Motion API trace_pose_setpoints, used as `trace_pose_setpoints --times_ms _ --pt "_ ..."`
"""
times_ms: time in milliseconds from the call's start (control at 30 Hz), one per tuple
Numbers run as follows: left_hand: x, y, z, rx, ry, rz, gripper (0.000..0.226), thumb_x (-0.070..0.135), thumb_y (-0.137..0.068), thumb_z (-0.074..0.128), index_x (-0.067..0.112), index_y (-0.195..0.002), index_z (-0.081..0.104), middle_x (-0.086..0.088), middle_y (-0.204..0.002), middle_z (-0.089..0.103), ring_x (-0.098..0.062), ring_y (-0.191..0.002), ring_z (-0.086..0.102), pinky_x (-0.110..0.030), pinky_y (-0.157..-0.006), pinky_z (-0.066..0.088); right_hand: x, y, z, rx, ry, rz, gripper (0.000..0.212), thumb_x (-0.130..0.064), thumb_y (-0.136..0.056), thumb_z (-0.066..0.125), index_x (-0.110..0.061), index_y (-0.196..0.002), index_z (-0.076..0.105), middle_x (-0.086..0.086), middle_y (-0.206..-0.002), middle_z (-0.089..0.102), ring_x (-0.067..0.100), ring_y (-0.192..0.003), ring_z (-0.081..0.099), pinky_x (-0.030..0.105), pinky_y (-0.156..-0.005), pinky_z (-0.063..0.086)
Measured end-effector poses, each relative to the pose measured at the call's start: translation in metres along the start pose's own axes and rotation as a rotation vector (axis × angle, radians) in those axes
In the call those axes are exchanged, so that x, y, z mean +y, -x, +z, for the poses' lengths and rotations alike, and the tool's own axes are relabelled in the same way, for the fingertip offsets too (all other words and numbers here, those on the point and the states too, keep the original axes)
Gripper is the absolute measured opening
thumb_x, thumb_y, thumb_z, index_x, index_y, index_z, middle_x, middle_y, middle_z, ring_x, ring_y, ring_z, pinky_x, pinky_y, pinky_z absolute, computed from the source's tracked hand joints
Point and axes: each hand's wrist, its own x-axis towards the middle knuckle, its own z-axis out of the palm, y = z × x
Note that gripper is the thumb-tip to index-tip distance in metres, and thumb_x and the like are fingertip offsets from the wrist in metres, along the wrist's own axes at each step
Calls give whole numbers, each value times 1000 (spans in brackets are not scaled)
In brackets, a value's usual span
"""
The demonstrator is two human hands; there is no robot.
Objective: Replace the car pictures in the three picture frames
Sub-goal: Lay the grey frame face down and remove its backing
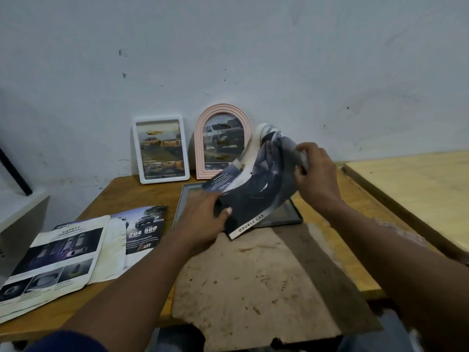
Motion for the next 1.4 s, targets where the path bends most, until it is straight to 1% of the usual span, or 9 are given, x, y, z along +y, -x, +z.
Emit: trace_pose_setpoints --times_ms 200,400,500,567,633,733,1200,1300,1400 --pt "76 -39 46 -84 -5 201 62 47 -98 58 27 -153 39 0 -158 40 -20 -145 34 -35 -117 29 82 -31 -78 4 152 213 43 -1 -91 64 -13 -131 53 15 -122 57 28 -106 57 40 -83 54" --pt "153 -65 92 -304 -191 353 57 53 -99 49 23 -147 48 -7 -140 59 -30 -129 51 -44 -102 44 148 -36 -106 -128 334 392 51 -16 -89 68 -15 -136 49 20 -128 57 40 -112 57 45 -88 51" --pt "166 -70 104 -281 -321 385 42 54 -100 44 23 -121 62 -4 -116 67 -29 -110 60 -44 -92 46 161 -31 -99 -341 685 464 60 -44 -91 60 -26 -144 38 12 -157 29 47 -144 18 66 -110 21" --pt "166 -73 108 -226 -342 384 37 52 -101 43 24 -110 64 -3 -108 66 -28 -103 60 -44 -92 44 164 -27 -89 -437 759 363 62 -52 -93 55 -32 -148 33 4 -164 16 41 -150 -2 70 -111 6" --pt "162 -77 108 -204 -339 376 35 51 -101 43 23 -104 64 -2 -104 67 -27 -99 61 -43 -92 44 155 -23 -77 -545 670 272 56 -52 -92 57 -33 -144 43 2 -158 33 33 -148 19 64 -111 17" --pt "152 -80 107 -197 -242 343 33 49 -100 45 24 -104 66 1 -104 70 -25 -98 63 -42 -89 47 141 -16 -55 -724 530 227 40 -46 -92 62 -26 -127 61 5 -133 60 23 -117 54 36 -92 43" --pt "74 -58 35 -42 -23 143 44 45 -100 54 23 -137 59 -2 -137 62 -22 -128 54 -42 -104 46 50 -37 1 -650 344 82 41 -40 -91 66 -23 -127 58 6 -134 58 26 -119 54 47 -98 46" --pt "37 -44 6 -17 -39 47 45 47 -99 55 24 -138 58 -2 -138 60 -22 -128 53 -43 -104 46 8 -32 35 -679 283 -6 40 -40 -90 67 -23 -126 59 5 -130 60 24 -114 55 35 -89 45" --pt "-5 -22 -24 30 -54 -65 46 46 -99 56 24 -140 55 -3 -139 60 -23 -127 54 -42 -104 47 -38 -19 69 -747 204 -74 42 -37 -90 68 -24 -129 56 5 -135 57 24 -118 53 37 -92 46"
